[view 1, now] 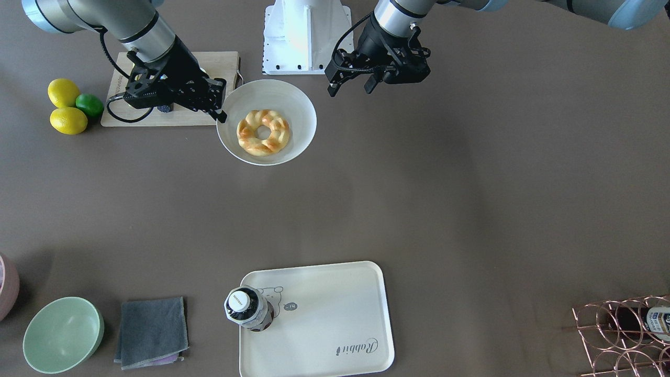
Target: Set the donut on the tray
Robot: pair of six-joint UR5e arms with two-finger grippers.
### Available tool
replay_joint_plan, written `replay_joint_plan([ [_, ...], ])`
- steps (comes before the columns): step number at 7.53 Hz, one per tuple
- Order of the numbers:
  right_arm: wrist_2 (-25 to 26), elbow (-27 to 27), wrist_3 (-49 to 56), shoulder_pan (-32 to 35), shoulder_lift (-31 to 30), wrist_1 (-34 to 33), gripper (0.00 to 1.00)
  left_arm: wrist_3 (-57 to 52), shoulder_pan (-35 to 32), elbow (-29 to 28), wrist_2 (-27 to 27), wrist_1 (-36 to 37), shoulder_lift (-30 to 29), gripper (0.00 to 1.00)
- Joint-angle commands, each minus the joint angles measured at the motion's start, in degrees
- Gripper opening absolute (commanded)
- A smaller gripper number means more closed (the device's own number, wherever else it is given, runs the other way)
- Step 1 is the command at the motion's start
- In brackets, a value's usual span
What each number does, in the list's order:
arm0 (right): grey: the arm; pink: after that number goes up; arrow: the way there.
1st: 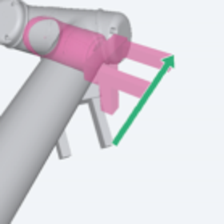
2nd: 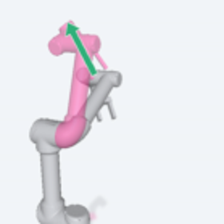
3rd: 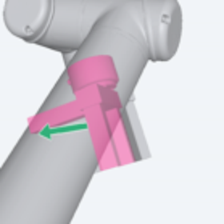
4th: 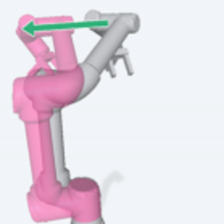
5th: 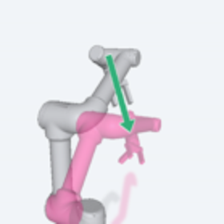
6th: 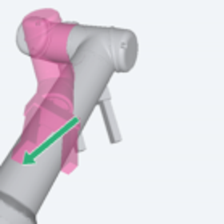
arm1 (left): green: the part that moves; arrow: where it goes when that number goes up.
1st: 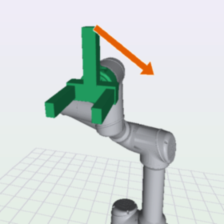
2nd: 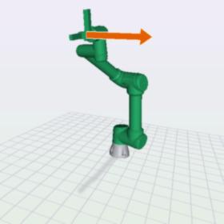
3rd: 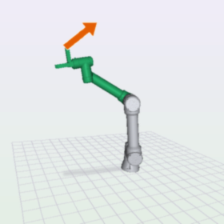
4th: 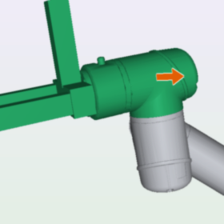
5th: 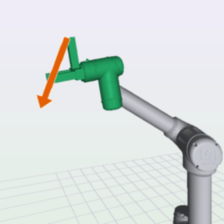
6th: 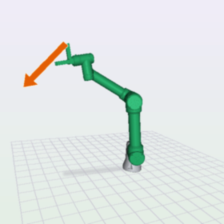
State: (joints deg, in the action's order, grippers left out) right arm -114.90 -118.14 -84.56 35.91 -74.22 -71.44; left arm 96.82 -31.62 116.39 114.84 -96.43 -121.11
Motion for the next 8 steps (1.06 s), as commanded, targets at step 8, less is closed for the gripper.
replay_joint_plan([
  [8, 1.87, -2.70, -2.72, -4.10, 4.53, -5.64, 0.00, 0.30, 2.09, -0.99, -1.46, 0.72, -1.23, 0.64],
])
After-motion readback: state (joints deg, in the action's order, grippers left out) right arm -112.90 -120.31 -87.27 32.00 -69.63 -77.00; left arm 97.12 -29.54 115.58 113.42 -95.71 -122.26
